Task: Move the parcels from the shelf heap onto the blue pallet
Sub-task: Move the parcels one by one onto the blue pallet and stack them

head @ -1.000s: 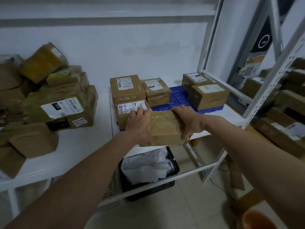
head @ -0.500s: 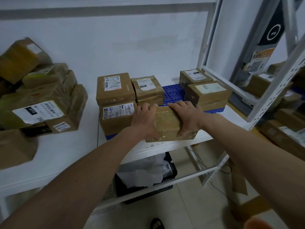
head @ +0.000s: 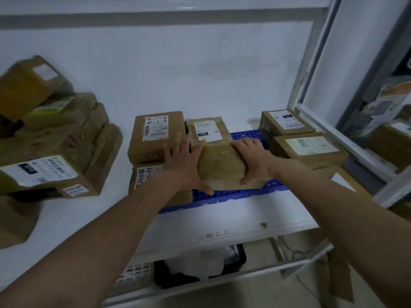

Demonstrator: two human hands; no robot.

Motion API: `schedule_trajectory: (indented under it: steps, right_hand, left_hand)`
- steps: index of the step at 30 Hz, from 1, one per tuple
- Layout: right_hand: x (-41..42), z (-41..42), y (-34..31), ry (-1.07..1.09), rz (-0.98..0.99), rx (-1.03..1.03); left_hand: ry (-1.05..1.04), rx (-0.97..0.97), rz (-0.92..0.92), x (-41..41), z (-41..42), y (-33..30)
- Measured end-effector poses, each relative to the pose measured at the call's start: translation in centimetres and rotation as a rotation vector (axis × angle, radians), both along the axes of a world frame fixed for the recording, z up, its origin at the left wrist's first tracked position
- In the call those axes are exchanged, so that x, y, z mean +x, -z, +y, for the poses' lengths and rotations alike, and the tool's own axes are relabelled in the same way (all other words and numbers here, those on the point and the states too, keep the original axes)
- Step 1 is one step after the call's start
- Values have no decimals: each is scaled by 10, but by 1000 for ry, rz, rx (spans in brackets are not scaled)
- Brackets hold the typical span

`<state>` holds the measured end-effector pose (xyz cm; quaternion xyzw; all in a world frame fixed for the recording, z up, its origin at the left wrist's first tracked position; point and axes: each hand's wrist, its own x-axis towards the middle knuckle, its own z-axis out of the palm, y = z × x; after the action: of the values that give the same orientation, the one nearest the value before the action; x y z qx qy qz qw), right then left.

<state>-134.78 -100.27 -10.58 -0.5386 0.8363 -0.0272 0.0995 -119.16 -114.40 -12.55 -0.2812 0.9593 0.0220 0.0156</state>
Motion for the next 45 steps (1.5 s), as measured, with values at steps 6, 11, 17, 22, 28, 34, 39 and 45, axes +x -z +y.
schedule_trajectory:
  steps: [6,11,17,22,28,34,39,45]
  right_hand:
    - [-6,-16,14,-23,-22,32]
    - [-11,-23,22,-34,-50,31]
    - [-21,-24,26,-51,-54,75]
    - [-25,-25,28,-73,-83,57]
    - [-30,-27,31,-89,-34,45]
    - [-31,-28,27,-104,-5,97]
    - [-23,-48,-18,-172,73,147]
    - [31,-101,-59,-400,106,-72]
  left_hand:
    - [-46,8,-57,-8,-6,15]
    - [-83,-20,-63,-10,-5,15]
    - [-108,-33,-120,-18,1,19]
    - [-119,-78,-143,-21,0,18]
    - [-50,-217,-227,-27,4,16]
    - [-34,-209,-214,-33,8,13]
    - [-43,176,-45,-20,10,-25]
    - [-294,9,270,56,-8,-83]
